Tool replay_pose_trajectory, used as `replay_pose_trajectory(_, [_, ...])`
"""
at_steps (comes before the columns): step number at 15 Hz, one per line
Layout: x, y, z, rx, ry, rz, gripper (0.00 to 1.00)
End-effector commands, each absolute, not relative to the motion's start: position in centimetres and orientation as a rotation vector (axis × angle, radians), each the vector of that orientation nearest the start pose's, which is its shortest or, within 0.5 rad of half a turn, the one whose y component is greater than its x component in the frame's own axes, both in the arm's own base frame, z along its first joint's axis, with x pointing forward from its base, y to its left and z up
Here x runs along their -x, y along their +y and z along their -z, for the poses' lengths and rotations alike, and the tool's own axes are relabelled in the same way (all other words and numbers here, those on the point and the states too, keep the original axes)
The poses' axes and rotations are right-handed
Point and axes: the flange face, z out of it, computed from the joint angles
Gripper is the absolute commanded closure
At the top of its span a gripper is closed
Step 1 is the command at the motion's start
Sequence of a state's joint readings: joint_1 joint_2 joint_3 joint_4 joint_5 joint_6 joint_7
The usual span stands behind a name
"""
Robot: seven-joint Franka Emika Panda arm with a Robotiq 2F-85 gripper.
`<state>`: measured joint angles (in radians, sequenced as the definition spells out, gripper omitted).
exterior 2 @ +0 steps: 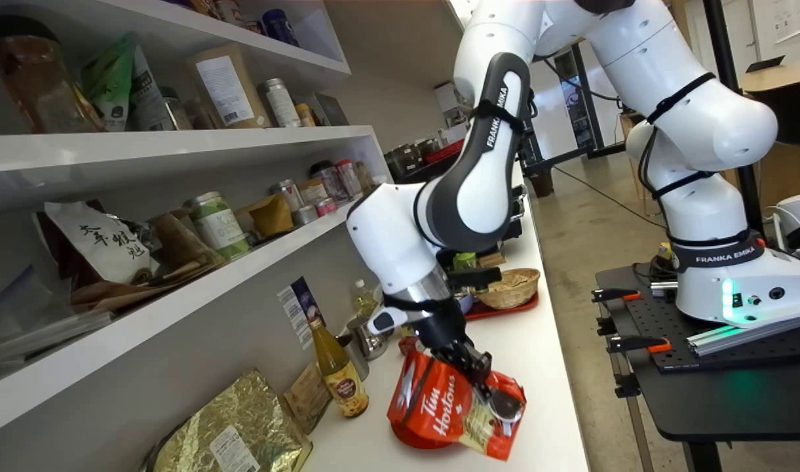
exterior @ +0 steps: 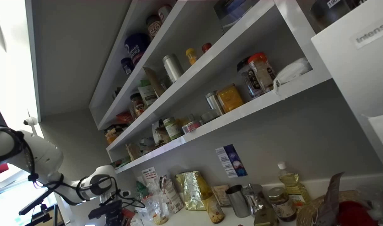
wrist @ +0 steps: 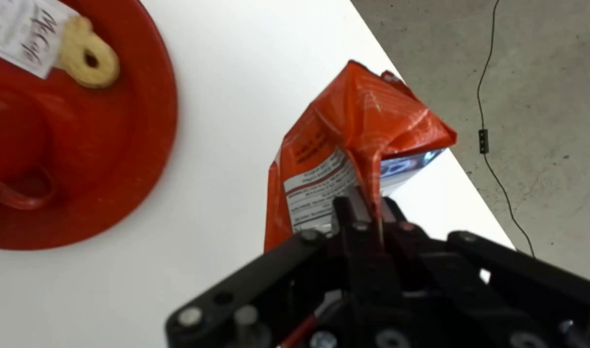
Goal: Put the orange packet on the counter
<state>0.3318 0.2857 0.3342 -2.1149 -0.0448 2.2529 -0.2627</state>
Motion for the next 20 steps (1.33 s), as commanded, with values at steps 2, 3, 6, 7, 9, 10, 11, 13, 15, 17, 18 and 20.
replay_pose_trajectory(2, [-45.1,40.3,-22.7,2.745,-1.532,-0.047,0.99])
replay_pose_trajectory(3, [-45.6,41.0,-22.1,2.748,-1.541,-0.003,0.99])
replay_pose_trajectory(6, [-48.2,42.2,-21.4,2.765,-1.528,0.113,0.99])
replay_pose_trajectory(7, [-49.1,42.4,-21.5,2.768,-1.518,0.14,0.99])
replay_pose_trajectory(9, [-50.6,42.7,-21.8,2.774,-1.494,0.193,0.99])
replay_pose_trajectory(10, [-51.1,42.8,-22.0,2.774,-1.479,0.208,0.99])
replay_pose_trajectory(11, [-51.5,42.9,-22.0,2.775,-1.47,0.221,0.99])
replay_pose_trajectory(13, [-52.1,43.0,-21.9,2.775,-1.46,0.234,0.99])
replay_pose_trajectory(15, [-52.5,43.1,-21.5,2.78,-1.456,0.259,0.99])
replay_pose_trajectory(17, [-52.9,43.2,-21.0,2.782,-1.431,0.306,0.99])
replay_pose_trajectory(18, [-53.2,43.3,-20.6,2.785,-1.426,0.351,0.99])
replay_pose_trajectory(20, [-53.5,43.5,-19.9,2.787,-1.418,0.401,0.99])
